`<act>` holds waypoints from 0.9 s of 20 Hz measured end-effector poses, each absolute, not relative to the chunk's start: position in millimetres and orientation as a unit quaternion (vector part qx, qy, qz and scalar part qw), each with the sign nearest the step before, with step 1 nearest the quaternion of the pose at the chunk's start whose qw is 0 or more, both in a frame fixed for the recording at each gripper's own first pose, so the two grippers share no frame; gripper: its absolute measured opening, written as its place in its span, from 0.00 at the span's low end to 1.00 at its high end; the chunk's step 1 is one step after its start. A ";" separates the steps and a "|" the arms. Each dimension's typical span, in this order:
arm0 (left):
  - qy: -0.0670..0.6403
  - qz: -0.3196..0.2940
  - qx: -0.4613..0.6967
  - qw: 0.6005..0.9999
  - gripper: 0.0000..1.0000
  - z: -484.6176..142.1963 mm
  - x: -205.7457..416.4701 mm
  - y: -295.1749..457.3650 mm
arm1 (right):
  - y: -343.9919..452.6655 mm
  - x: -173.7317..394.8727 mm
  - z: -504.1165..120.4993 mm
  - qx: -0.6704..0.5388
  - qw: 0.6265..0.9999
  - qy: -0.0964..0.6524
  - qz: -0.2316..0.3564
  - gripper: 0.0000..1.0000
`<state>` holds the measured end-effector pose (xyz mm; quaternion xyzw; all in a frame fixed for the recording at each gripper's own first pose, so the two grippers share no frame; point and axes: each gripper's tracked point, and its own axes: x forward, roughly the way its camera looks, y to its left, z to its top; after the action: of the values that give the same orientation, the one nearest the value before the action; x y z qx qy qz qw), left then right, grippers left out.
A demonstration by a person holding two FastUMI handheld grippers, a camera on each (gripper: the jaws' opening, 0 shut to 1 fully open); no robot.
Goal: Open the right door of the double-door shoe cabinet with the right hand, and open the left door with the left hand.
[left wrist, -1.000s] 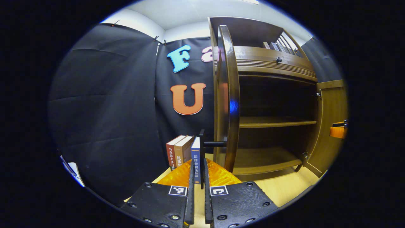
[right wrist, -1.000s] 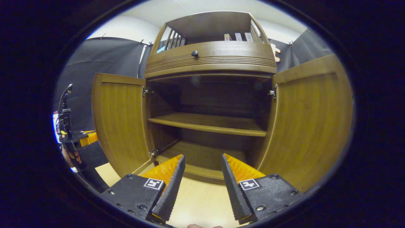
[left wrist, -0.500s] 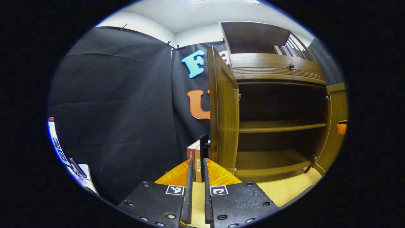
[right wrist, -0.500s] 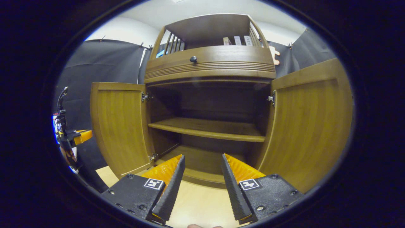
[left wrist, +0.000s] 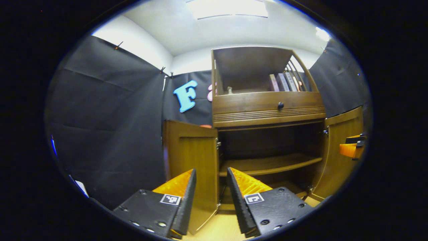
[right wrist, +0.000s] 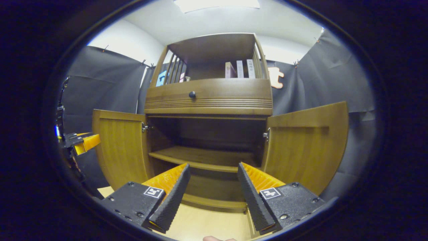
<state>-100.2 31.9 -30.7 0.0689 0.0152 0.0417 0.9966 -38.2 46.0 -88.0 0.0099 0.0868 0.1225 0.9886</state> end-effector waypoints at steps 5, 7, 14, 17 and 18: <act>0.012 0.002 0.044 0.999 0.70 -13.8 -78.6 -12.6 | 23.7 -39.8 -53.9 0.018 0.994 0.065 0.091 0.90; 0.013 -0.014 0.040 0.999 0.98 -10.2 -73.0 -27.4 | 12.3 -41.1 -45.0 0.019 0.995 0.059 0.077 0.90; 0.018 -0.030 0.008 0.999 1.00 5.4 -56.5 -57.0 | -9.9 -46.0 -28.9 0.014 0.998 0.042 0.049 0.95; 0.019 -0.033 0.004 0.999 1.00 4.9 -53.2 -61.5 | -14.7 -46.0 -29.2 0.016 0.998 0.042 0.045 0.90; 0.020 -0.033 0.006 0.999 0.96 4.5 -52.8 -62.0 | -15.4 -45.5 -29.7 0.016 0.998 0.042 0.044 0.90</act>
<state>-52.8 -62.0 4.5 0.0057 0.0195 -0.0334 0.9992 -45.5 -15.4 -29.7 0.0165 0.0417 0.0441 0.9980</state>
